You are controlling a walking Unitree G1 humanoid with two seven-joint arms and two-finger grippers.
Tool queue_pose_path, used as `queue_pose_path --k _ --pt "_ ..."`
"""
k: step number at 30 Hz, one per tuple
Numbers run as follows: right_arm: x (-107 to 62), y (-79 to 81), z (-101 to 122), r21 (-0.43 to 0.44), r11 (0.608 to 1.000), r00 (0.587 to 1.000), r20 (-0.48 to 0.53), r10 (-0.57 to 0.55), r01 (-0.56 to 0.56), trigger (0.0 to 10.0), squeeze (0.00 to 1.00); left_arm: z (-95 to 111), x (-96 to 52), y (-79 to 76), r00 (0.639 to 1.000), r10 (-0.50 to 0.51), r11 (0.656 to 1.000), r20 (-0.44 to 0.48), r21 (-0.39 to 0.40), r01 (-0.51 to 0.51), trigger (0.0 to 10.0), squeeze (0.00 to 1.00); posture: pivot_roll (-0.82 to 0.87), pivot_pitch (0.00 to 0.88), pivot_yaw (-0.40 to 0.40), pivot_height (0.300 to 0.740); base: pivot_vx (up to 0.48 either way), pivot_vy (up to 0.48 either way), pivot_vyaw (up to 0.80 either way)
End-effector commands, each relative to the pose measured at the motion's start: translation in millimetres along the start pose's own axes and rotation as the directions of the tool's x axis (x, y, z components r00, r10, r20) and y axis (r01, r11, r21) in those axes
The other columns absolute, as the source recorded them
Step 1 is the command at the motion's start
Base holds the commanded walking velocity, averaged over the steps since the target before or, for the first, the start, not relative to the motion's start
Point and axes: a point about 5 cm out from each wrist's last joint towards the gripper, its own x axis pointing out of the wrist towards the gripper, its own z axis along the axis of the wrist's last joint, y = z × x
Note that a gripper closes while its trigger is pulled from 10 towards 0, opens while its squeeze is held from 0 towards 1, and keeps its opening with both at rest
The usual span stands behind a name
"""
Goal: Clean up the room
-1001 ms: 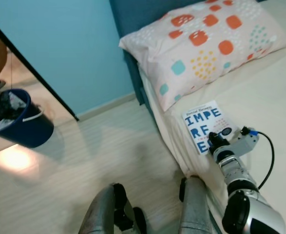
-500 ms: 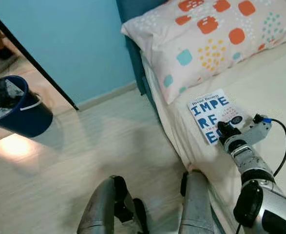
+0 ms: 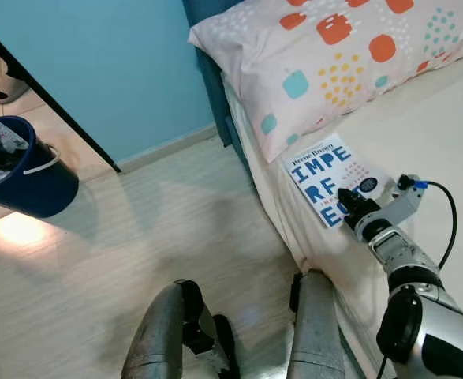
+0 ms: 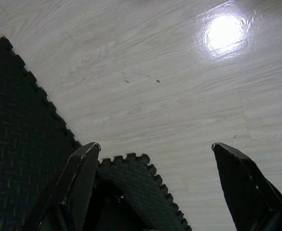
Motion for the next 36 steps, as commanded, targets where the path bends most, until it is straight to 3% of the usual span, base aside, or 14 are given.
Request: queue_pose_path --k 1,10,18,19,20,21,22,23,30,36 --pt "-1.4 -4.4 -16 -0.007 1.0 0.996 -0.085 -0.02 0.02 10.0 0.0 -22 -7.8 12.9 0.997 0.034 0.999 -0.07 -0.014 -0.035 10.0 0.0 0.11 0.495 0.136 0.6 0.0 0.0 0.0" --pt "-3.0 -6.1 2 -0.006 0.998 0.998 -0.002 -0.055 0.055 10.0 0.0 -22 -8.0 13.2 0.998 0.026 1.0 -0.065 -0.013 -0.027 10.0 0.0 0.1 0.486 0.134 0.6 0.0 0.0 0.0" --pt "-1.6 -4.6 -1 0.021 0.999 0.999 0.006 -0.041 0.04 10.0 0.0 -22 -8.0 12.8 0.998 0.024 1.0 -0.06 -0.018 -0.025 10.0 0.0 0.11 0.478 0.132 0.6 0.0 0.0 0.0" --pt "-0.6 -3.4 -2 0.022 0.999 0.999 0.01 -0.039 0.039 10.0 0.4 -22 -7.9 12.6 0.998 0.025 0.999 -0.059 -0.02 -0.027 10.0 0.0 0.12 0.475 0.132 0.6 0.0 0.0 0.0" --pt "0.2 -2.5 -2 0.021 0.999 0.999 0.012 -0.04 0.039 10.0 0.63 -22 -7.8 12.6 0.998 0.027 0.999 -0.059 -0.021 -0.028 10.0 0.0 0.12 0.475 0.132 0.6 0.0 0.0 0.0" --pt "0.2 -2.5 -2 0.021 0.999 0.999 0.012 -0.04 0.039 10.0 0.63 -22 -7.8 12.6 0.998 0.027 0.999 -0.059 -0.021 -0.028 10.0 0.0 0.12 0.475 0.132 0.6 0.0 0.0 0.0" --pt "0.7 -2.2 -2 0.02 0.999 0.999 0.013 -0.045 0.045 10.0 0.93 -22 -7.7 12.4 0.998 0.028 0.999 -0.058 -0.022 -0.029 10.0 0.0 0.12 0.474 0.132 0.6 0.0 0.0 0.0" --pt "1.1 -2.0 -2 0.014 0.999 0.999 0.01 -0.049 0.049 10.0 1.0 -21 -7.4 11.8 0.998 0.029 0.999 -0.057 -0.024 -0.031 10.0 0.0 0.12 0.47 0.129 0.6 0.0 0.0 0.0" --pt "0.7 -3.1 2 0.01 0.997 0.997 0.021 -0.077 0.077 10.0 1.0 -18 -5.8 9.2 0.998 0.03 0.999 -0.054 -0.031 -0.031 10.0 0.0 0.11 0.455 0.121 0.6 0.0 0.0 0.0" --pt "-4.4 -7.6 19 0.001 0.992 0.991 0.045 -0.123 0.123 10.0 1.0 -3 0.8 -3.0 0.999 0.004 0.999 -0.034 -0.049 -0.006 10.0 0.0 0.05 0.368 0.098 0.6 0.0 0.0 0.0"
